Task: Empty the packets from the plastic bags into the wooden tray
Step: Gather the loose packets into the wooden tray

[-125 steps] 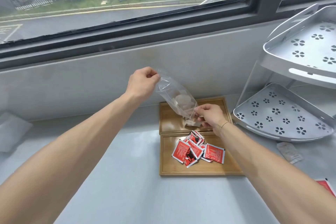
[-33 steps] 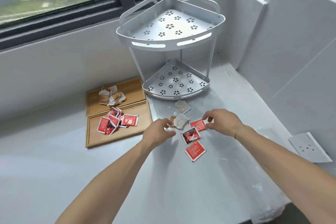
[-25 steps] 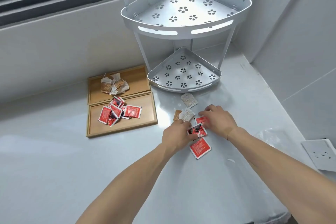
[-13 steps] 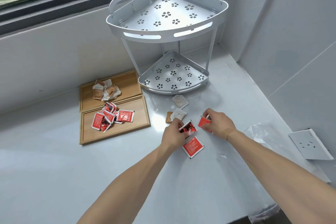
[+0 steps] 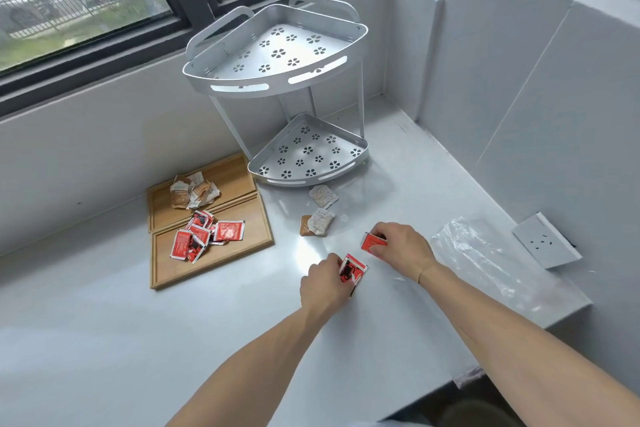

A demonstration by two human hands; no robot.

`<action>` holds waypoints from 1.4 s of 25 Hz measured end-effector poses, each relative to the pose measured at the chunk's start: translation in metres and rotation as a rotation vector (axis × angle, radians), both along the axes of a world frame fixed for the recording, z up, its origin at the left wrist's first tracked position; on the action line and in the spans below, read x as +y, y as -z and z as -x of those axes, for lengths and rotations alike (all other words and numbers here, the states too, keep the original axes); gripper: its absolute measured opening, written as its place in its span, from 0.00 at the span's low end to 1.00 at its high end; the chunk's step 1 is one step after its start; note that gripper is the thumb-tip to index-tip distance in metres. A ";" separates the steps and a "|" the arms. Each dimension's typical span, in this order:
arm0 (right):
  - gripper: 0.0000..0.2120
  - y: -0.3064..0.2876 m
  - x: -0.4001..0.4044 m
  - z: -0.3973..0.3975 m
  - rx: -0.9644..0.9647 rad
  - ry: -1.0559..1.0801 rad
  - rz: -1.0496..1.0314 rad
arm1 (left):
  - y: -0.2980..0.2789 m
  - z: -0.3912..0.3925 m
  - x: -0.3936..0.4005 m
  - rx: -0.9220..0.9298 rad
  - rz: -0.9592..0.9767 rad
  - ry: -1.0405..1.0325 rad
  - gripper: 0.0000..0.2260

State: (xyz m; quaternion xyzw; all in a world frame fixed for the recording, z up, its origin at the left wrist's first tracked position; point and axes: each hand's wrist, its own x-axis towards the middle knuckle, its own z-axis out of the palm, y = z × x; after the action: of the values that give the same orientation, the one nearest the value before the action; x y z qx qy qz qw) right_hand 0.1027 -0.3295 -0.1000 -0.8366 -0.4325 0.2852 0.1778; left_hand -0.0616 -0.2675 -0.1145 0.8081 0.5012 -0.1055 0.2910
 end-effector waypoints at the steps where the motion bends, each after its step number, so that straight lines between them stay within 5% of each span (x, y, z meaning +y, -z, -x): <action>1: 0.09 -0.001 -0.004 0.002 -0.002 0.005 -0.001 | 0.000 0.000 -0.001 -0.001 -0.008 -0.029 0.16; 5: 0.10 -0.001 -0.012 0.009 -0.005 0.008 0.033 | 0.004 0.008 -0.003 -0.014 -0.018 -0.062 0.14; 11: 0.12 -0.001 0.000 0.044 -0.010 -0.108 0.125 | 0.000 0.062 0.005 -0.137 0.239 -0.245 0.11; 15: 0.11 -0.005 0.031 0.081 0.005 -0.211 0.165 | -0.002 0.120 0.024 -0.131 0.276 -0.272 0.16; 26: 0.12 -0.016 0.123 0.183 -0.053 -0.419 0.200 | -0.019 0.261 0.112 -0.015 0.216 -0.287 0.10; 35: 0.09 -0.015 0.217 0.220 -0.192 -0.483 0.131 | -0.047 0.282 0.219 -0.100 0.070 -0.245 0.05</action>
State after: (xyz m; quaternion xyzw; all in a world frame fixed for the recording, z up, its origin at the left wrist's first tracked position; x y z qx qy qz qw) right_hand -0.1172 -0.1120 -0.0850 -0.7421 -0.6152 0.2660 0.0084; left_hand -0.3438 -0.0490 -0.0677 0.7342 0.5772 -0.0463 0.3544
